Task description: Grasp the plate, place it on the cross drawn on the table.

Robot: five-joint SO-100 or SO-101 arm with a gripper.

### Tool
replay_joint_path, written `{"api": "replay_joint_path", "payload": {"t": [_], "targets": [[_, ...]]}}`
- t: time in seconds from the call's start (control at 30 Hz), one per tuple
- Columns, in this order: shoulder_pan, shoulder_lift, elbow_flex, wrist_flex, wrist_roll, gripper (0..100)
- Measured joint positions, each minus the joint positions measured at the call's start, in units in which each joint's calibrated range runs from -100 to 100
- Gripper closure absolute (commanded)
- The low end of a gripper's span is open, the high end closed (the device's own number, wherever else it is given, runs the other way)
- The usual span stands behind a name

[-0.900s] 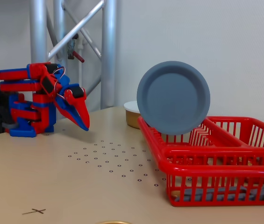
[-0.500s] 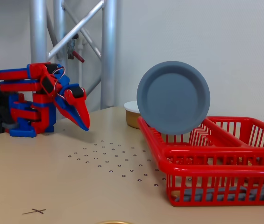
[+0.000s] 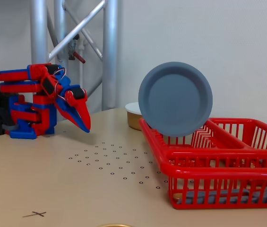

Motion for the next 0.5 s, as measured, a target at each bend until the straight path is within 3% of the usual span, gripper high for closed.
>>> {"api": "replay_joint_path", "payload": {"t": [0.5], "targets": [[0.0,0.0,0.0,0.0,0.2,100]]}}
